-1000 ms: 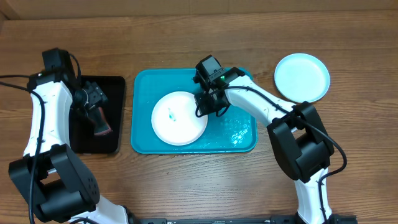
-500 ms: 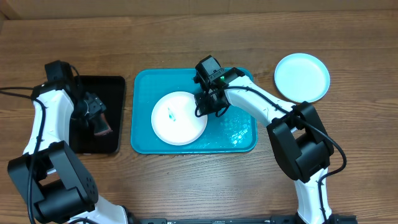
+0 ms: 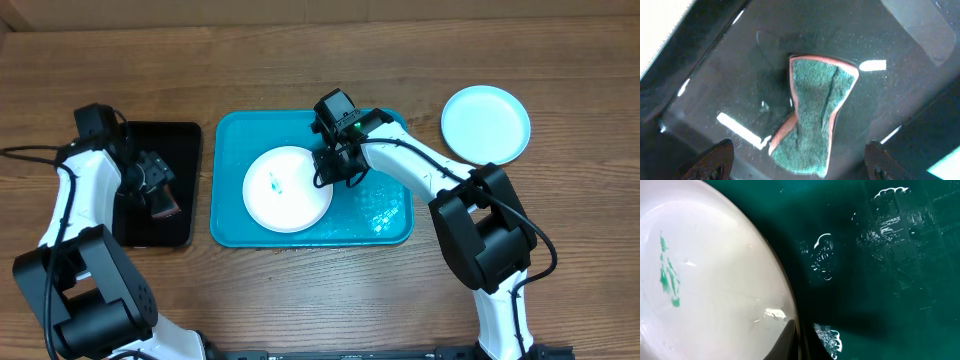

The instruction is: Clean dirty plates on tray and stack at the side

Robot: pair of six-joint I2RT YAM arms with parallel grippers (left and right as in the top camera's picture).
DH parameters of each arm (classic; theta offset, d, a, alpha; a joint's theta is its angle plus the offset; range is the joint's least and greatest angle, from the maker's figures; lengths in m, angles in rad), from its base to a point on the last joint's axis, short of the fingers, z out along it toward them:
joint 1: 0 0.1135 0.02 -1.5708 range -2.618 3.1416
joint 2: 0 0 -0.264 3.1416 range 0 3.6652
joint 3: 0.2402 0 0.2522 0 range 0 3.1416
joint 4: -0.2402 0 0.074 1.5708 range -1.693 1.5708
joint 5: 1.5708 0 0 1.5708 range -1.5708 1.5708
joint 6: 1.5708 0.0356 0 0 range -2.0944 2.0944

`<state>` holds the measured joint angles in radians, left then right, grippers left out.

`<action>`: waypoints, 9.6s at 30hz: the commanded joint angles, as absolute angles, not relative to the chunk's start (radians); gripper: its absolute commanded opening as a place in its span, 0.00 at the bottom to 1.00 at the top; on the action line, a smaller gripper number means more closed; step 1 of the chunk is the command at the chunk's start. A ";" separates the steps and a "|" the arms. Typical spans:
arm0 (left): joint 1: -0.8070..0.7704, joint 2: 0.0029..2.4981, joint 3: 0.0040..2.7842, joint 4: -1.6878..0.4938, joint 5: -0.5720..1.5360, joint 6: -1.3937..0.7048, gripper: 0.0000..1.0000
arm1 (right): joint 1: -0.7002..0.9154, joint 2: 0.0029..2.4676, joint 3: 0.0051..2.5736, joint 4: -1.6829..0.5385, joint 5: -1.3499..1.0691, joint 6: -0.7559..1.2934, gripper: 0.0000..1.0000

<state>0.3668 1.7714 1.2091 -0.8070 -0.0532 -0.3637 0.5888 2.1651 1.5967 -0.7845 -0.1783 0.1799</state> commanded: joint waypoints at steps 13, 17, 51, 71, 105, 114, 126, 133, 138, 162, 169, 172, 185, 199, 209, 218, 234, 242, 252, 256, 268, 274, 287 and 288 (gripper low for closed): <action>0.367 1.781 1.127 -0.674 0.026 -0.314 0.77 | 0.588 2.172 1.589 -0.774 -0.170 0.184 0.04; 0.367 1.816 1.119 -0.657 0.027 -0.314 0.80 | 0.588 2.172 1.589 -0.774 -0.170 0.184 0.04; 0.364 1.809 1.456 -1.028 0.245 -0.183 0.04 | 0.588 2.172 1.562 -0.749 -0.147 0.184 0.04; -0.080 1.803 1.426 -1.026 0.291 -0.254 0.04 | 0.588 2.173 1.510 -0.677 -0.182 0.184 0.04; -0.282 1.808 1.100 -0.627 -0.312 -0.471 0.04 | 0.588 2.173 1.510 -0.667 -0.182 0.195 0.04; -0.303 1.830 1.087 -0.439 0.218 -0.506 0.04 | 0.588 2.173 1.510 -0.667 -0.186 0.195 0.04; -0.313 1.856 1.078 -0.648 -0.059 -0.460 0.04 | 0.588 2.173 1.510 -0.674 -0.185 0.195 0.04; -0.244 1.833 1.181 -0.793 -0.313 -0.461 0.04 | 0.588 2.173 1.510 -0.682 -0.185 0.194 0.04; -0.196 1.794 1.314 -0.884 -0.343 -0.487 0.04 | 0.588 2.173 1.510 -0.682 -0.185 0.194 0.04; 0.270 1.760 1.186 -0.793 -0.144 -0.412 0.06 | 0.588 2.173 1.510 -0.684 -0.185 0.195 0.04; 0.287 1.760 1.181 -0.761 -0.144 -0.388 0.30 | 0.588 2.162 1.552 -0.705 -0.184 0.179 0.04; 0.288 1.755 1.209 -0.786 -0.136 -0.389 0.30 | 0.589 2.143 1.590 -0.725 -0.153 0.152 0.04; 0.287 1.745 1.514 -1.028 -0.001 -0.389 1.00 | 0.723 1.978 1.840 -0.940 0.500 -0.034 0.04; 0.287 1.745 1.514 -1.021 -0.003 -0.389 1.00 | 0.958 1.919 1.919 -0.892 1.190 -0.297 0.04; 0.287 1.745 1.514 -1.021 -0.003 -0.389 1.00 | 0.964 1.919 1.919 -0.915 1.143 -0.258 0.04; 0.287 1.745 1.514 -1.021 -0.003 -0.389 1.00 | 0.695 1.919 1.919 -1.005 0.541 0.007 0.04; 0.287 1.745 1.514 -1.021 -0.003 -0.389 1.00 | -0.244 1.989 1.792 -1.125 -0.276 0.111 0.04; 0.287 1.745 1.514 -1.021 -0.003 -0.389 1.00 | -0.360 2.023 1.633 -0.931 -0.280 0.136 0.04; 0.287 1.745 1.514 -1.021 -0.003 -0.389 1.00 | -0.360 2.022 1.607 -0.924 -0.295 0.136 0.24; 0.287 1.745 1.514 -1.021 -0.003 -0.389 1.00 | -0.360 1.990 1.607 -0.980 -0.410 0.135 0.56; 0.287 1.745 1.514 -1.021 -0.003 -0.389 1.00 | -0.359 1.651 1.607 -1.184 -0.464 0.123 1.00; 0.287 1.745 1.514 -1.021 -0.003 -0.389 1.00 | -0.359 1.503 1.607 -1.427 -0.466 0.072 1.00; 0.287 1.745 1.514 -1.021 -0.003 -0.389 1.00 | -0.357 1.261 1.603 -1.694 -0.474 0.042 1.00; 0.287 1.745 1.514 -1.021 -0.003 -0.389 1.00 | -0.357 1.255 1.603 -1.694 -0.474 0.067 1.00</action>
<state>0.2832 1.7576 1.4998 -1.0218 -0.0105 -0.3920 -0.3637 1.2778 1.6035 -1.6962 -0.4595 0.0349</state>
